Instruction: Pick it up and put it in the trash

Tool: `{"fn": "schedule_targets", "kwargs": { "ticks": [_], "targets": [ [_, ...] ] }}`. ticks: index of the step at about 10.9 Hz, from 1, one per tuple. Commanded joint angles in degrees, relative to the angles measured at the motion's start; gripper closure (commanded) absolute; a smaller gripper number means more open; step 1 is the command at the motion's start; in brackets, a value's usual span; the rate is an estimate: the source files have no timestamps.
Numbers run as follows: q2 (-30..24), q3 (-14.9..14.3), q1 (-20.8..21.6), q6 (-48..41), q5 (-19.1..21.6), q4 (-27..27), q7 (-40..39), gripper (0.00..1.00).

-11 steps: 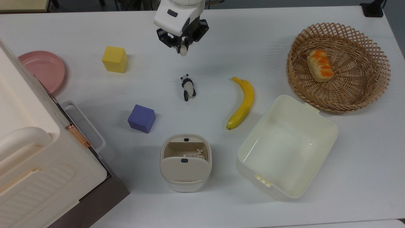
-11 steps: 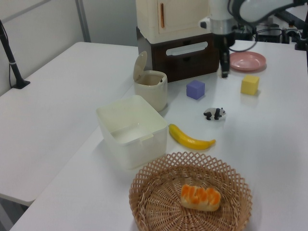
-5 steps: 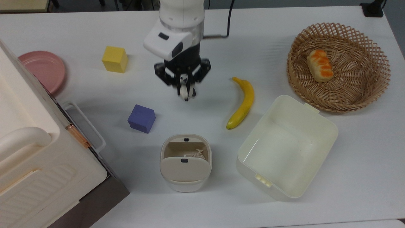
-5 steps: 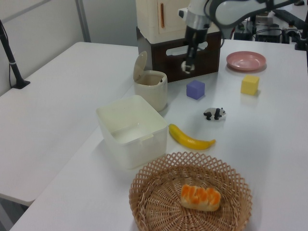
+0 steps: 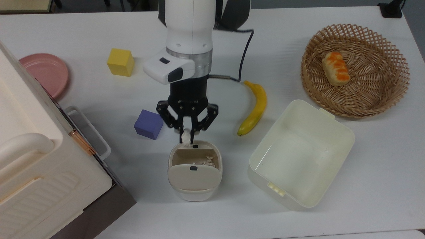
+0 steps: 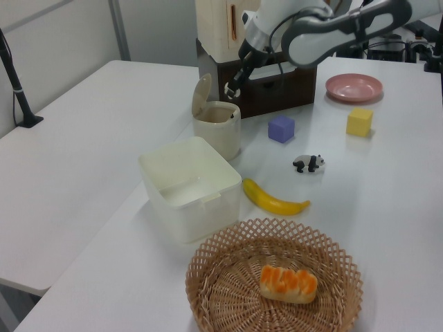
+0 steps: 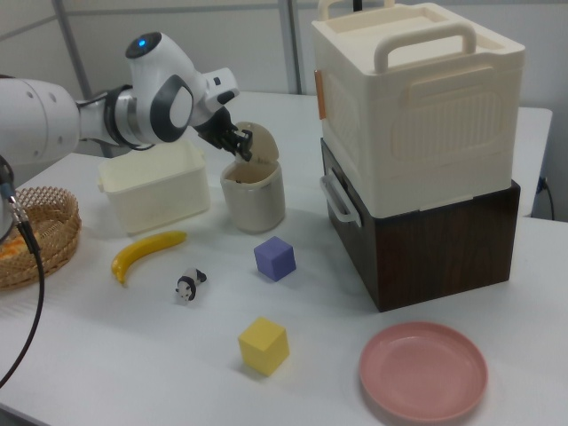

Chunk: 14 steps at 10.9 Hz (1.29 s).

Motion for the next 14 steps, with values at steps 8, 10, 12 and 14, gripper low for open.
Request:
{"fn": "schedule_targets", "kwargs": {
  "ticks": [8, 10, 12, 14],
  "targets": [
    [3.38, -4.76, 4.5, 4.36, -3.48, 3.96, 11.0, 0.0],
    [-3.98, -4.58, 4.41, -1.58, -3.13, -1.9, 11.0, 0.0],
    [-9.53, -3.97, 3.97, -16.39, -2.6, -3.42, 10.21, 0.0],
    [-13.49, -3.35, 3.36, -31.0, 0.01, -4.38, 1.39, 0.0]
  ]
}}
